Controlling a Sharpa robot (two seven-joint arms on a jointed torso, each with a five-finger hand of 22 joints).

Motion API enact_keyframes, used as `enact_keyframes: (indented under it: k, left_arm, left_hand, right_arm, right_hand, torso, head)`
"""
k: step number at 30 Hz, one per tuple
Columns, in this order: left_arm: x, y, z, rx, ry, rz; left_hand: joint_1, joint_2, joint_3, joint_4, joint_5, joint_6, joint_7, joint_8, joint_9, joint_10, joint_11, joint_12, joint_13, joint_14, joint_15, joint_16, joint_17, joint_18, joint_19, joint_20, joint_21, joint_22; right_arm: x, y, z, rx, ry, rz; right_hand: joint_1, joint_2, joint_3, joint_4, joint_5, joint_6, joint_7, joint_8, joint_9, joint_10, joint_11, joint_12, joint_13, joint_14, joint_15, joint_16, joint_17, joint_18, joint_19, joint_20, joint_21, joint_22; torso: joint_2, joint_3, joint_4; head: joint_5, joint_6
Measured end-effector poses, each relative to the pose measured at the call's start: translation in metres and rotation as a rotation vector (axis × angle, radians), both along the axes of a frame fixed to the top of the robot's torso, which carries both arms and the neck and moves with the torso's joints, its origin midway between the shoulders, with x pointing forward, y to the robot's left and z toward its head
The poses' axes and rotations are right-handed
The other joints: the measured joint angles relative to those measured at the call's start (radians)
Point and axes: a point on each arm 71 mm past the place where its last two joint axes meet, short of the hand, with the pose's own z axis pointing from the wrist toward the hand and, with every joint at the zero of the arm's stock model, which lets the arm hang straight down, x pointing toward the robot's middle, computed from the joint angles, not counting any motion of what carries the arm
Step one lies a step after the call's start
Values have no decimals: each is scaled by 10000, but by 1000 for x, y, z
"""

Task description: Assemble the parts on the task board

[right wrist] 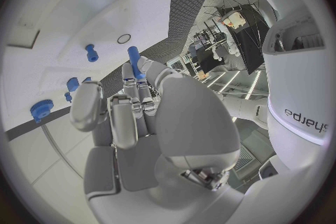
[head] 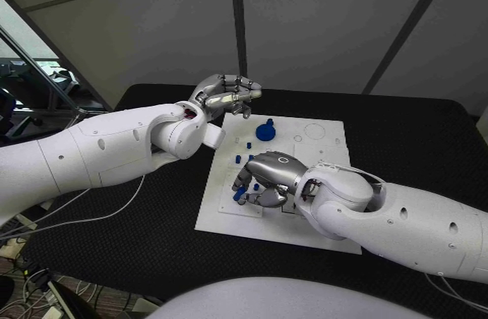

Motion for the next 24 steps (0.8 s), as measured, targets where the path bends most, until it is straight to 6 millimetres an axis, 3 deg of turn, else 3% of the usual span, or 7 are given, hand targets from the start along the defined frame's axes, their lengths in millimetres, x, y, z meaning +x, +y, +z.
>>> enact_keyframes:
  k: [24]
  left_arm:
    - [0,1,0,-80,85,16]
  left_hand:
    - [0,0,0,0,0,0,0,0,-3,1,0,0,0,0,0,0,0,0,0,0,0,0]
  right_arm:
    - [7,-4,-10,-996,-11,-62]
  right_hand:
    - [-3,-3,23,-26,-33,24,27,-76,0,-1,1,-7,-12,0,0,0,-4,0,0,0,0,-9]
  torso:
    - [-7,-1,0]
  head:
    - [3,-15]
